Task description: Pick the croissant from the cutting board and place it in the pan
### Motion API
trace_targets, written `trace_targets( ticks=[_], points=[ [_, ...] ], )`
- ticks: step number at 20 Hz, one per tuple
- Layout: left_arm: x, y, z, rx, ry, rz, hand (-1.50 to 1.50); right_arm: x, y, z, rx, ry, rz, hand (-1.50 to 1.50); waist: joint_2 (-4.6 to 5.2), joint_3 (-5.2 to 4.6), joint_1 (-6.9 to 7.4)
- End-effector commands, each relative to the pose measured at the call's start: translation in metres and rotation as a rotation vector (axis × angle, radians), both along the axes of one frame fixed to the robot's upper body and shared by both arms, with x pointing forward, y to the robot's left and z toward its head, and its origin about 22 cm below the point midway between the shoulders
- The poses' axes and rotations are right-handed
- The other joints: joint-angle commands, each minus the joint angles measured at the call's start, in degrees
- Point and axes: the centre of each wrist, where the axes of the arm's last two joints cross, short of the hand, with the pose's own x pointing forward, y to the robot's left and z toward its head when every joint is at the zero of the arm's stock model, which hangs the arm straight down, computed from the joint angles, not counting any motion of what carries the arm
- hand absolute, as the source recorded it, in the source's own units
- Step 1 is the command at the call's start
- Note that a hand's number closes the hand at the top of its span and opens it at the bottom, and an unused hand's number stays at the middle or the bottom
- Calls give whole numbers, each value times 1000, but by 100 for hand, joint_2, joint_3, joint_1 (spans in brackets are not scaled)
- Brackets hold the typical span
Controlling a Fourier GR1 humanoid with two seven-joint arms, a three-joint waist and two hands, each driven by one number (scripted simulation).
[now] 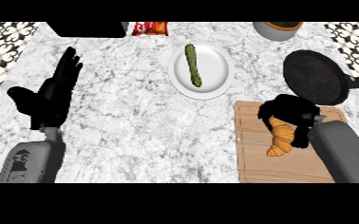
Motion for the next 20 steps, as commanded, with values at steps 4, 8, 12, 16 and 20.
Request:
trace_targets(
  ticks=[4, 8, 12, 16, 20],
  points=[
    [-7, -6, 11, 9, -7, -2, 0, 1, -10, -6, 106, -72, -48, 150, 24, 30, 3],
    [-15, 13, -12, 15, 15, 35, 0, -45, 43, -24, 134, -84, -297, 150, -58, 13, -254],
    [-13, 22, -13, 4, 27, 73, 0, -70, 72, -5, 232, -257, -437, 150, -98, 7, -442],
    [-20, 27, -15, 1, 20, 71, 0, -101, 85, 31, 381, -467, -490, 150, -109, 10, -408],
    [-14, 10, -17, 5, 16, 51, 0, -122, 83, 80, 489, -555, -585, 150, -29, 18, -253]
  ],
)
